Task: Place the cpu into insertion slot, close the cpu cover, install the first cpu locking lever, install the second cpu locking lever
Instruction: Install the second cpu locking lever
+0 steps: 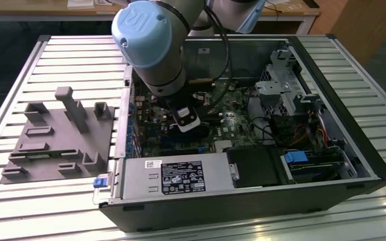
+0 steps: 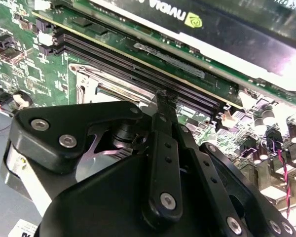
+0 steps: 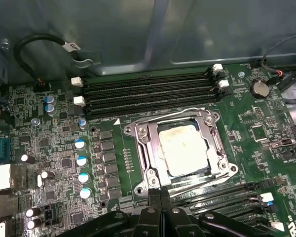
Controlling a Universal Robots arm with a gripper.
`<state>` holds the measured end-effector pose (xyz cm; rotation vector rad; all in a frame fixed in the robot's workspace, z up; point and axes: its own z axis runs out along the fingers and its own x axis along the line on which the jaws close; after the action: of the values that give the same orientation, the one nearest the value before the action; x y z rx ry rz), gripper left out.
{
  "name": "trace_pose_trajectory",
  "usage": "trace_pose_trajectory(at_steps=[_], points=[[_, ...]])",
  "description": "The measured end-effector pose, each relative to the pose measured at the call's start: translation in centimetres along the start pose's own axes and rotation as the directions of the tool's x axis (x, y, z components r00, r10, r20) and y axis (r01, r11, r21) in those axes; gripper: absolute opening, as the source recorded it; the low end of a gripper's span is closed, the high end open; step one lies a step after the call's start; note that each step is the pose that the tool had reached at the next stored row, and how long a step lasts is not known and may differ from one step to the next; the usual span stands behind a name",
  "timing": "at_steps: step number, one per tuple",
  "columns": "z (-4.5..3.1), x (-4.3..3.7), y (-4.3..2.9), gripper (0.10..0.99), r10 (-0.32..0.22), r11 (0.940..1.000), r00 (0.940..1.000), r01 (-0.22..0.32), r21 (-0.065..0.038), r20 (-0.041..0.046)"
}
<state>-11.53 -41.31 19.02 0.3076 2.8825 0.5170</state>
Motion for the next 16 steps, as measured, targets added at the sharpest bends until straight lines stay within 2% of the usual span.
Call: trace_pose_trajectory(at_steps=[16], points=[[0.48,0.88,0.28,0.102,0.000,1.0000,1.0000,0.000,-0.002,0.0004]])
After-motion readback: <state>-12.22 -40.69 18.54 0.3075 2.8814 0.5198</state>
